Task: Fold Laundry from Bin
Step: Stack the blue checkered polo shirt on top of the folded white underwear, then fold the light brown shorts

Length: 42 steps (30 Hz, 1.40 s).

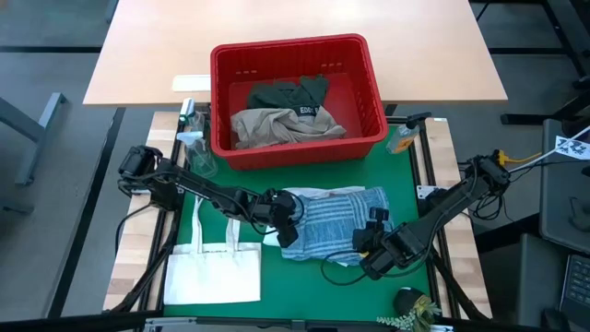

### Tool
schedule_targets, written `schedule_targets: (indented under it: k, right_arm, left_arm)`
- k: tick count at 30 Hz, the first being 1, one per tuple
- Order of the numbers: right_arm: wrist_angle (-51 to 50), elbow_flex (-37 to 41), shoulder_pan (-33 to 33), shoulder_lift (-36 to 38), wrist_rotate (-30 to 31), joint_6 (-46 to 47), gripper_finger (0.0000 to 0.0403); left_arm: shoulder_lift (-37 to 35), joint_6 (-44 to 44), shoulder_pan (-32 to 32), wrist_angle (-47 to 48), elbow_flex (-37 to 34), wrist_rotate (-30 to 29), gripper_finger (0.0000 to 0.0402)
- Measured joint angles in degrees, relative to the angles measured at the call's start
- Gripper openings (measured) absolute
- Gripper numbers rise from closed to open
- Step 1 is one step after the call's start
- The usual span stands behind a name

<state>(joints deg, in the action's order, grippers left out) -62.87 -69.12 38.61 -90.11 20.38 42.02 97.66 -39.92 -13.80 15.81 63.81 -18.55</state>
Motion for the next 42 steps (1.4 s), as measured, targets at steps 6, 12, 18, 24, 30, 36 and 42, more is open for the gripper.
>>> schedule_targets:
  k: [6,12,18,24,30,36,42]
  right_arm:
    - [0.0,0.0,0.0,0.0,0.0,0.1,0.0154]
    - [0.0,0.0,0.0,0.0,-0.5,0.1,0.0154]
    - [0.0,0.0,0.0,0.0,-0.5,0.1,0.0154]
    - [0.0,0.0,0.0,0.0,-0.5,0.1,0.0154]
    - [0.0,0.0,0.0,0.0,-0.6,0.1,0.0154]
    - [0.0,0.0,0.0,0.0,-3.6,0.1,0.0154]
    - [0.5,0.0,0.0,0.0,-3.5,0.1,0.0154]
  left_arm:
    - [0.0,0.0,0.0,-0.1,0.0,0.0,0.0172]
    - [0.0,0.0,0.1,-0.1,0.0,-0.5,0.0172]
    - [0.0,-0.1,0.0,-0.1,0.0,-0.4,0.0172]
    - [0.0,0.8,1.2,-5.0,0.0,3.1,0.0172]
    - [0.1,7.4,2.1,-24.0,0.0,9.3,0.0172]
    - [-0.4,17.7,3.5,-43.4,0.0,10.7,0.0172]
    - [-4.3,23.2,6.8,-51.2,0.1,8.0,0.0172]
